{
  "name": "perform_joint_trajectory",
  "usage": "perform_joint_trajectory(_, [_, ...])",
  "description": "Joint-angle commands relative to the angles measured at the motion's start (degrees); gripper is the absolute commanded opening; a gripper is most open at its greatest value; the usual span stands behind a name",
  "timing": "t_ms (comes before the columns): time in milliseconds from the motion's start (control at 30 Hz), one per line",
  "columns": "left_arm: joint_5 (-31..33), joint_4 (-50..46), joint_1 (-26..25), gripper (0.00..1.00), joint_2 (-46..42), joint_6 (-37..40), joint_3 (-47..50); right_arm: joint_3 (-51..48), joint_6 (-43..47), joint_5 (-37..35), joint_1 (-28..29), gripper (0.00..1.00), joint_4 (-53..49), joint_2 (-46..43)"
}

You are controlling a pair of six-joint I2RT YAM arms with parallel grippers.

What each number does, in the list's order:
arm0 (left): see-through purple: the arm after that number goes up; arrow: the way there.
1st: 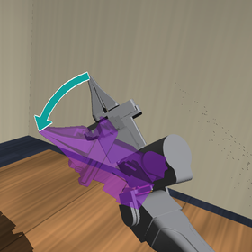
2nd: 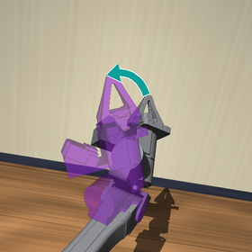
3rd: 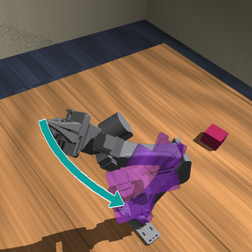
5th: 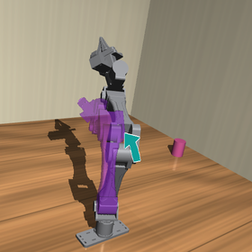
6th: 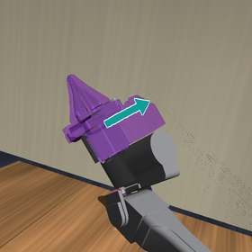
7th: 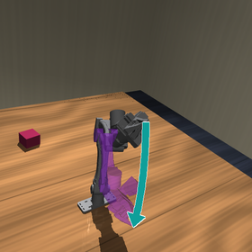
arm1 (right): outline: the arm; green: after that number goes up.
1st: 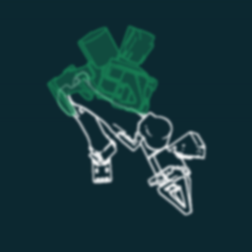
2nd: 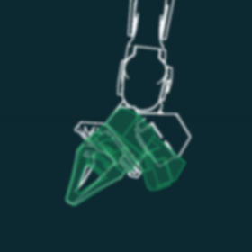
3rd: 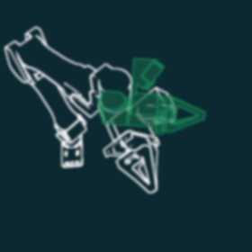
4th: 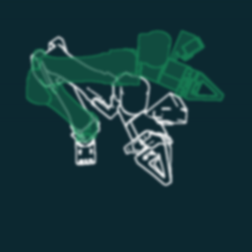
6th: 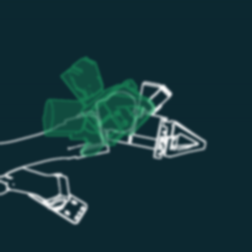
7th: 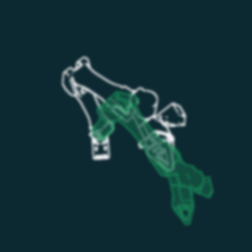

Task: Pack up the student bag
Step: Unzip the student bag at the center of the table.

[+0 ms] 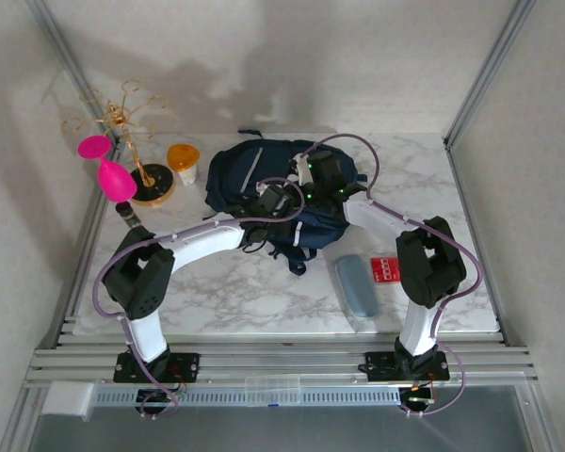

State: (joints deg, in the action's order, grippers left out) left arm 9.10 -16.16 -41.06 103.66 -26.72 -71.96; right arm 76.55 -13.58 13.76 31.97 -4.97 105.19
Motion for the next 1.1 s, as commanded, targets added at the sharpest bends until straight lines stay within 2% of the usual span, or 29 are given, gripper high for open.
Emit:
perform_joint_trajectory(0, [4.1, 1.5, -0.1, 0.43, 0.5, 4.1, -0.6, 3.2, -0.9, 2.8, 0.0, 0.0, 3.9, -2.7])
perform_joint_trajectory(200, [4.4, 4.9, 0.2, 0.37, 1.9, 8.0, -2.2, 2.9, -1.1, 3.1, 0.1, 0.0, 4.3, -2.3])
perform_joint_trajectory(433, [3.5, 6.2, 2.0, 0.16, 1.6, 9.3, -2.5, 2.7, -0.9, 2.8, -0.1, 0.0, 3.9, -2.2])
perform_joint_trajectory(600, [1.6, 7.2, 2.9, 0.09, -1.2, 10.8, 0.3, 2.7, -0.8, 2.6, -0.6, 0.0, 3.9, -2.4])
perform_joint_trajectory(700, [1.4, 7.0, 4.1, 0.0, -2.7, 10.9, 1.7, 2.7, -0.7, 2.4, -0.9, 0.0, 3.7, -2.4])
perform_joint_trajectory(1067, [-2.9, 7.1, 9.9, 0.0, -7.8, 14.5, 7.8, 1.8, -0.9, -0.1, -2.6, 0.0, 3.0, -4.0])
